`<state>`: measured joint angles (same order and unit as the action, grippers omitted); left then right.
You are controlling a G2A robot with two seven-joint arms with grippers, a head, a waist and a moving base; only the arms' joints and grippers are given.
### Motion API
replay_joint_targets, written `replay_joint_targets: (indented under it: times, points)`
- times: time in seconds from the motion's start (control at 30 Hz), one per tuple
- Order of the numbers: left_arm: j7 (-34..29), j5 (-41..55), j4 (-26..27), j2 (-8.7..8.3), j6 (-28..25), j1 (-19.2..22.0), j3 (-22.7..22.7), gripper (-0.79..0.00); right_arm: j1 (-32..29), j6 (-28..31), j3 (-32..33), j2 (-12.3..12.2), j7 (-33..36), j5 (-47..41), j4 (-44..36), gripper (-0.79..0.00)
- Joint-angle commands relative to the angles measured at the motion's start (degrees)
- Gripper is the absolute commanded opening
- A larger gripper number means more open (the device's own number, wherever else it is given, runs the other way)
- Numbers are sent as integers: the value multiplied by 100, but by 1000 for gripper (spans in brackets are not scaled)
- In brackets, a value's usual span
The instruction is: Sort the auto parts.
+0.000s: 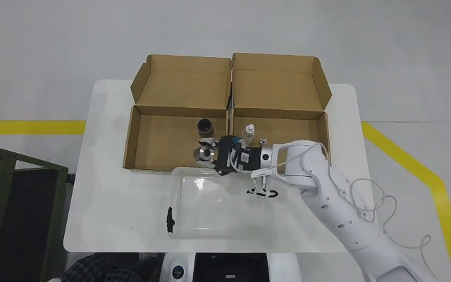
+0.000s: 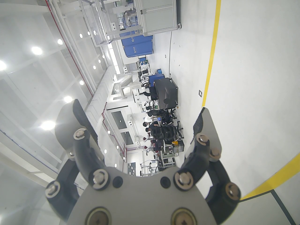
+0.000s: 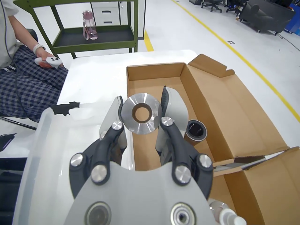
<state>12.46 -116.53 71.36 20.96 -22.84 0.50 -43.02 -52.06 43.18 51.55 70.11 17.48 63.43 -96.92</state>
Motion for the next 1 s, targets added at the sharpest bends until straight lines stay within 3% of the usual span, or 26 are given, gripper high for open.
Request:
replay_joint_targets:
  times: [0.0,0.47,0.97]
  points:
    - [0,0,0,0,0,0,0,0,133,-74,-79,28,101,75,126,-785]
    - [0,0,0,0,0,0,0,0,1095,-312,-885,338,848,374,996,-785]
    - [0,0,0,0,0,0,0,0,1740,-290,-1637,742,981,443,2071,-785]
